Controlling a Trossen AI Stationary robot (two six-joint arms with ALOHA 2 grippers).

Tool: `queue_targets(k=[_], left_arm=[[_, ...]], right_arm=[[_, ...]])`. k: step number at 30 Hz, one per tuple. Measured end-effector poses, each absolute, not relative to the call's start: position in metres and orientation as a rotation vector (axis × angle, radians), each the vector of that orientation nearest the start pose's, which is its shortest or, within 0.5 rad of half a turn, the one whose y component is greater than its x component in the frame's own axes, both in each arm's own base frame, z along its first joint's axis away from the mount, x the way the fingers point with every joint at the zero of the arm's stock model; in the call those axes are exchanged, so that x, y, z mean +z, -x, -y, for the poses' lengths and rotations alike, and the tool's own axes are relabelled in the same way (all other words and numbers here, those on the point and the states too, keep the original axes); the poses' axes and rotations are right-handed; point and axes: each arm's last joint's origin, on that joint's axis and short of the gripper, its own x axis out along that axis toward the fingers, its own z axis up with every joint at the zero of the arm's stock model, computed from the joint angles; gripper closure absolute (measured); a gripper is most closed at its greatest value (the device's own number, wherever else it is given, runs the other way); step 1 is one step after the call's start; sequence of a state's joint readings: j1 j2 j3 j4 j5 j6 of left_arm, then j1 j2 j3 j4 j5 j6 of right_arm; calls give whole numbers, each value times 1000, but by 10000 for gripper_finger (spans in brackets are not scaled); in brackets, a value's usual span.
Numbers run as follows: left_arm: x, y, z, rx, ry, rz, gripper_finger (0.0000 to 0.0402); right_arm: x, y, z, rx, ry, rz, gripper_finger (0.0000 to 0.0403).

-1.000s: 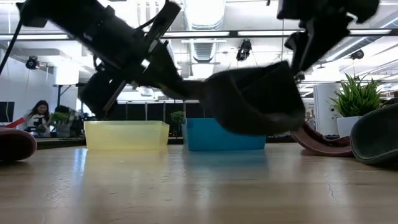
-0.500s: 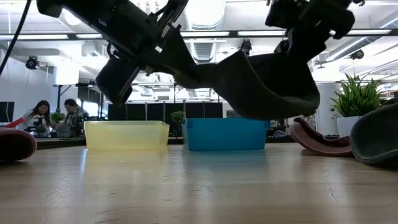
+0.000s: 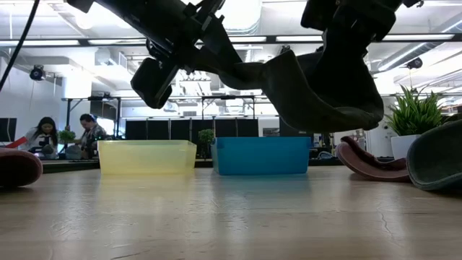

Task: Pick & Place hat
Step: Put the top black cap into the yellow bin

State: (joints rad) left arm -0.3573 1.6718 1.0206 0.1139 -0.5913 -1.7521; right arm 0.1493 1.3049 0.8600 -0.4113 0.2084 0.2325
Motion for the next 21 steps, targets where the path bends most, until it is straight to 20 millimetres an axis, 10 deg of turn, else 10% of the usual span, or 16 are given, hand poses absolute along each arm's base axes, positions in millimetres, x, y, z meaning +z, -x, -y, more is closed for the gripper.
queue_targets(k=[12,21], left_arm=[[220,-336,119,501,1341,-223,329],[239,-317,120,441,1224,-334,274]], right_arm=[[234,-257,-32,-184,-91,-837,381],[231,-251,-31,-180,-36,-907,390]])
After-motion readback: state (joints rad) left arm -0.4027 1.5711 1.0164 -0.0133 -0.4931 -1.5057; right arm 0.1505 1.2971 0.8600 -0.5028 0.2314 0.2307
